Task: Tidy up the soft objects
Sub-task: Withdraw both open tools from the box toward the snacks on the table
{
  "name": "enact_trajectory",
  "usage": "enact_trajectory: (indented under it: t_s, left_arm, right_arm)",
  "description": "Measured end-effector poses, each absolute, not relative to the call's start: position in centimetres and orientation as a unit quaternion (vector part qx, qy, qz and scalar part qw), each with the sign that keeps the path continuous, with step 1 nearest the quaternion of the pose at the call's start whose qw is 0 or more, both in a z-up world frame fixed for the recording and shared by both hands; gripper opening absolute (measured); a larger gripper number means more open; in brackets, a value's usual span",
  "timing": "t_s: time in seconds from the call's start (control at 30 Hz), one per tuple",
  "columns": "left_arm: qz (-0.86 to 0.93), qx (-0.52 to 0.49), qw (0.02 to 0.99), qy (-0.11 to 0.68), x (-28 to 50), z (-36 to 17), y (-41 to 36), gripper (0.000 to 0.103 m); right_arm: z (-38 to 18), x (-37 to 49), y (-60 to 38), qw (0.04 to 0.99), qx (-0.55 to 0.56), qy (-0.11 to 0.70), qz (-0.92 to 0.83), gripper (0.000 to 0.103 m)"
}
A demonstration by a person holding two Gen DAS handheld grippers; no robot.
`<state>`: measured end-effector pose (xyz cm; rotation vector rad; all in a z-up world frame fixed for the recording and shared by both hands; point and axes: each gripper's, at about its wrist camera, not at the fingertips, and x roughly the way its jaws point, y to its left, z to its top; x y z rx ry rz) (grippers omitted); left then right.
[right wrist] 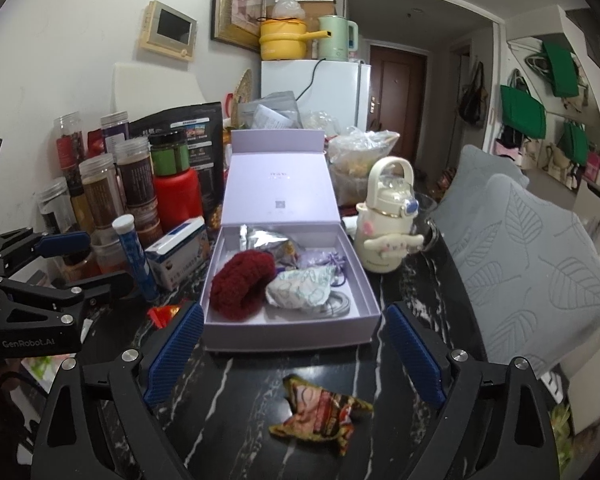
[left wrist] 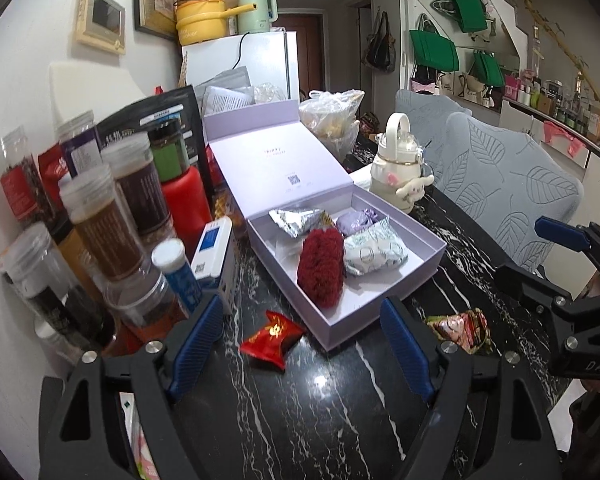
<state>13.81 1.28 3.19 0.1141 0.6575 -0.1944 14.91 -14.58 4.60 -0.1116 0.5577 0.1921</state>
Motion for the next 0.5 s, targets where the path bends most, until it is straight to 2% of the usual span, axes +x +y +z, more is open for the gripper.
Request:
enact_trajectory:
  t_s: [0.5]
  left_arm:
    - [-0.099,0.038,0.93,0.352,12.5,-1.5,2.8,0.081]
  right_arm:
    - [0.1,13.4,-14.9,0.948,-0.041,0.308,0.07,0.095]
